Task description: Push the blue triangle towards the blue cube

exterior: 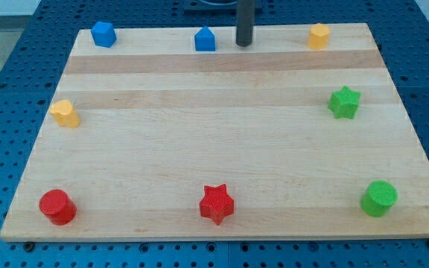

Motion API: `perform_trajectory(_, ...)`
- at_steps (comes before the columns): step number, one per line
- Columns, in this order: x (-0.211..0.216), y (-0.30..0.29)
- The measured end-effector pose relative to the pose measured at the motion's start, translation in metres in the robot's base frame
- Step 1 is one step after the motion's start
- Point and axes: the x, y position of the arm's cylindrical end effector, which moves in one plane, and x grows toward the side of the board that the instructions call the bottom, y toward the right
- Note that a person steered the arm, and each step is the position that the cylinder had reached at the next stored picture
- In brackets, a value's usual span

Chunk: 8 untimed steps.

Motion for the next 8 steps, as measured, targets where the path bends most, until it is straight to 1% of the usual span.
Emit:
perform_trajectory(1,-0.011,-0.029)
perform_trajectory(2,-0.011,-0.058)
perform_trajectory(3,-0.008,-0.055)
perform_trajectory(5,0.016,-0.048)
perform_trajectory(6,0.021,-0.059)
perform_trajectory(7,0.041,-0.060)
perform_trajectory(8,0.045,-0.060)
